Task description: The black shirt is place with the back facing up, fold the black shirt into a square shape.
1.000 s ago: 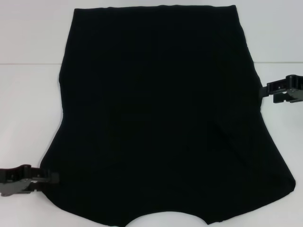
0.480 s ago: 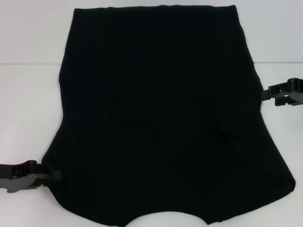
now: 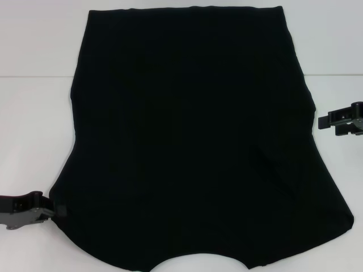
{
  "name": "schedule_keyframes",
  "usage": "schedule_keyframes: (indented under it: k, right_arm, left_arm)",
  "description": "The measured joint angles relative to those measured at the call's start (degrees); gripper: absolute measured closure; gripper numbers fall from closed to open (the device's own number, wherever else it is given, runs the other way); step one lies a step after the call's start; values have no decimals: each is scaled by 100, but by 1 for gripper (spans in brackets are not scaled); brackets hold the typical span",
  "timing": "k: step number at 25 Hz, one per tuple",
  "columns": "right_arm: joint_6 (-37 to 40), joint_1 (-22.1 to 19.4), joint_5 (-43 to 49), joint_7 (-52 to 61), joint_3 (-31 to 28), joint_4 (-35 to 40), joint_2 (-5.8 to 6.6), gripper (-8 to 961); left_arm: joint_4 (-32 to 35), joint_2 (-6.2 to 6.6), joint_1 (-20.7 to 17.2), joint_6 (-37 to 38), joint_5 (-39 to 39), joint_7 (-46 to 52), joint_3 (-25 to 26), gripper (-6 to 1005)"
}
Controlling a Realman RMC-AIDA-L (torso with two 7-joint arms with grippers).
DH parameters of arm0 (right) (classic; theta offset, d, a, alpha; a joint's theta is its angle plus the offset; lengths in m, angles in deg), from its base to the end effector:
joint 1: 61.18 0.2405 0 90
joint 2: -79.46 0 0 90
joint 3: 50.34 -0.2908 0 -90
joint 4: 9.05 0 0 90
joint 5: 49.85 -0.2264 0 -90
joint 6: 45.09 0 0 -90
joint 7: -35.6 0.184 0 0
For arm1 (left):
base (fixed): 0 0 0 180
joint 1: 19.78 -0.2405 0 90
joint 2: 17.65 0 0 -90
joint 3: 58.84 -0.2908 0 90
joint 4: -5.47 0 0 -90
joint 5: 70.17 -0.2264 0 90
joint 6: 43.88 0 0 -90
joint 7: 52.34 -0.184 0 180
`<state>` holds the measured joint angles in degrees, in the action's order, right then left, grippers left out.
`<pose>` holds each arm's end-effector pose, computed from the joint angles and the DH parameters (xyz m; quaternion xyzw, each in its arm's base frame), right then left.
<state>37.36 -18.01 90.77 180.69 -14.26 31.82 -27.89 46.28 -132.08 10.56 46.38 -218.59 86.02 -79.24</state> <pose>0.3067 0.4623 0.0489 -0.7602 0.6154 0.0863 0.1894 -0.3901 0.3446 0.0012 -0.6803 -0.7149 -0.1102 0.1181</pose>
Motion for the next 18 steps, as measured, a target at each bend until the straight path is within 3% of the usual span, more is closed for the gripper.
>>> schedule_keyframes:
  k: [11,18]
  right_arm:
    - [996,-321,395,-90,0,64,252,344]
    - [1235,-406,825,-205,7,26,238,343]
  left_arm:
    - [-29,26,30,288,248,-188,44,951]
    - [-129,82,113,132,258,-188,51,951]
